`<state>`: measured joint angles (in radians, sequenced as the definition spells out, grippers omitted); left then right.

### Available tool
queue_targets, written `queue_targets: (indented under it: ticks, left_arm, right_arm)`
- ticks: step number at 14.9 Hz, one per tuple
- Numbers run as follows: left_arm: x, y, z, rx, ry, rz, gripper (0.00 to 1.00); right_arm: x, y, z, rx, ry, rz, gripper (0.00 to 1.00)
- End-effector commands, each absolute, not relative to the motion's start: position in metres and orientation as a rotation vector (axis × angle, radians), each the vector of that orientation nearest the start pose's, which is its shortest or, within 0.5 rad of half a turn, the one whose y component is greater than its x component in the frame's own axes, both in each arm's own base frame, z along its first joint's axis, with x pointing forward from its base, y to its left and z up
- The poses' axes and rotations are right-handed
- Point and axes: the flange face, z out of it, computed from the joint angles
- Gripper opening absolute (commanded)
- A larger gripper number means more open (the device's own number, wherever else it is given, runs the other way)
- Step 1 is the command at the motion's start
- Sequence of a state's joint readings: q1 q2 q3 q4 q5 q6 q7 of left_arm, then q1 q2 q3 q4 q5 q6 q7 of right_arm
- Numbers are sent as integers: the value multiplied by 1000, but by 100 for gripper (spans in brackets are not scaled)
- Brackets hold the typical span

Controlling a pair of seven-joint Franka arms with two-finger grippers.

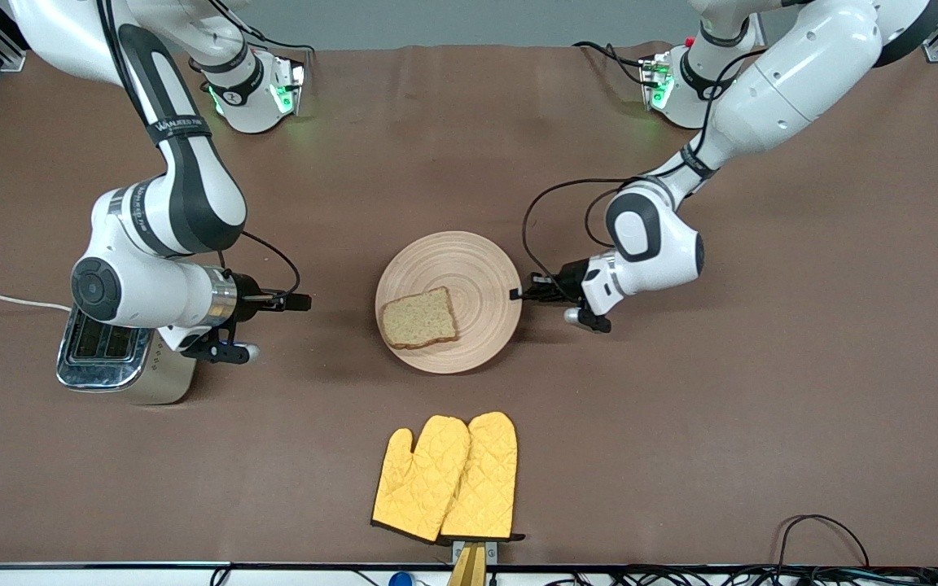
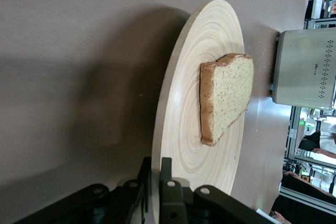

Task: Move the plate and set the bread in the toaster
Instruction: 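Slide the plate further with the left gripper while the right gripper approaches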

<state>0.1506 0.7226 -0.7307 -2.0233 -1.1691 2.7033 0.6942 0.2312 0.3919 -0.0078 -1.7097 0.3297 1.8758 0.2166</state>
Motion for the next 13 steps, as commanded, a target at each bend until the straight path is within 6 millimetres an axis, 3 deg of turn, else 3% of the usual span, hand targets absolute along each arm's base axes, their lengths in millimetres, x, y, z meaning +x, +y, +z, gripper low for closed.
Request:
queue_targets:
  ticks: [1, 3, 6, 11, 13]
  left_arm:
    - [516, -292, 167, 2198, 24, -14, 100]
    - [533, -274, 175, 2190, 83, 16, 100]
    - [574, -234, 206, 2131, 184, 53, 100]
    - [635, -142, 252, 2170, 142, 123, 100]
    - [655, -120, 267, 2229, 111, 112, 100]
  right_arm:
    - [617, 183, 363, -2856, 168, 292, 100]
    - [609, 202, 361, -2863, 175, 308, 100]
    - [610, 204, 360, -2867, 199, 294, 100]
    - [590, 285, 357, -2885, 134, 190, 100]
    - [595, 287, 344, -2920, 105, 149, 100]
